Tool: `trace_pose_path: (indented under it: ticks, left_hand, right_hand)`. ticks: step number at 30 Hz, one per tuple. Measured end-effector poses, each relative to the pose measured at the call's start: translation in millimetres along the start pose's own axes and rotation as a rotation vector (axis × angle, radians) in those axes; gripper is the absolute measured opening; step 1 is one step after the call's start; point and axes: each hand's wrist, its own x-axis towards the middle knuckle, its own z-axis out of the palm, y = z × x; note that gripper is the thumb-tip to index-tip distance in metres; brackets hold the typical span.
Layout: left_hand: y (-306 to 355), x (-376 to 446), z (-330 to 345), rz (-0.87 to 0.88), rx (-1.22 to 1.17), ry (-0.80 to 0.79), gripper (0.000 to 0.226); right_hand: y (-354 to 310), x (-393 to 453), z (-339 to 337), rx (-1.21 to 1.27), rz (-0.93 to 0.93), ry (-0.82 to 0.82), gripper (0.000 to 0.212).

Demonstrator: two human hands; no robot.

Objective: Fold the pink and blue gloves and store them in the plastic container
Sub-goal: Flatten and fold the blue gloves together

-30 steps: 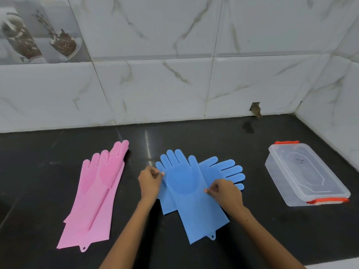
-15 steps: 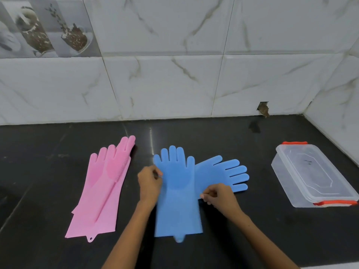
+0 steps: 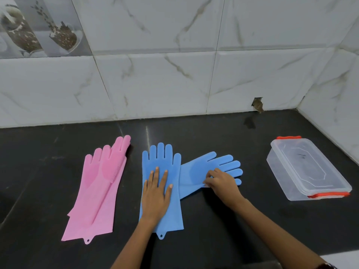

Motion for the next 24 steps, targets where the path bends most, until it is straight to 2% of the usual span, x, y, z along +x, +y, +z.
trace_pose_path:
  ticks: [4,7,10,13,15,18,22,24]
  left_hand:
    - [-11,4,-4,0.0,0.027,0.004,0.059]
    - [-18,5,-8,-0.016,0.042,-0.002,0.06]
    - [-19,4,-10,-0.034,0.049,0.001,0.061]
    - [-18,3,-10,-0.045,0.057,0.004,0.061]
    - [-15,2,-11,-0.044,0.05,0.004,0.06]
    - [-5,3,-11,-0.063,-0.009,-0.009,0.058]
    - [3,2,-8,-0.091,-0.002,-0.002,0.059]
    - [1,2,-8,-0.09,0.007,-0.001,0.06]
  right_hand:
    - [19,7,-16,-0.076,-0.069,0.003,0.018]
    - [35,13,-32,-0.111,-0.006,-0.003,0.028]
    - [40,13,-36,-0.111,0.088,-0.179,0.02]
    - [25,10,-35,-0.07,0.252,-0.34,0.024]
    - [15,10,-30,0.01,0.367,-0.268,0.029]
    - [-9,17,-16,0.25,0.516,-0.028,0.031]
    - [-31,36,24,0.196,0.637,-0.148,0.063]
    - [-36,45,42,0.195,0.687,-0.139,0.072]
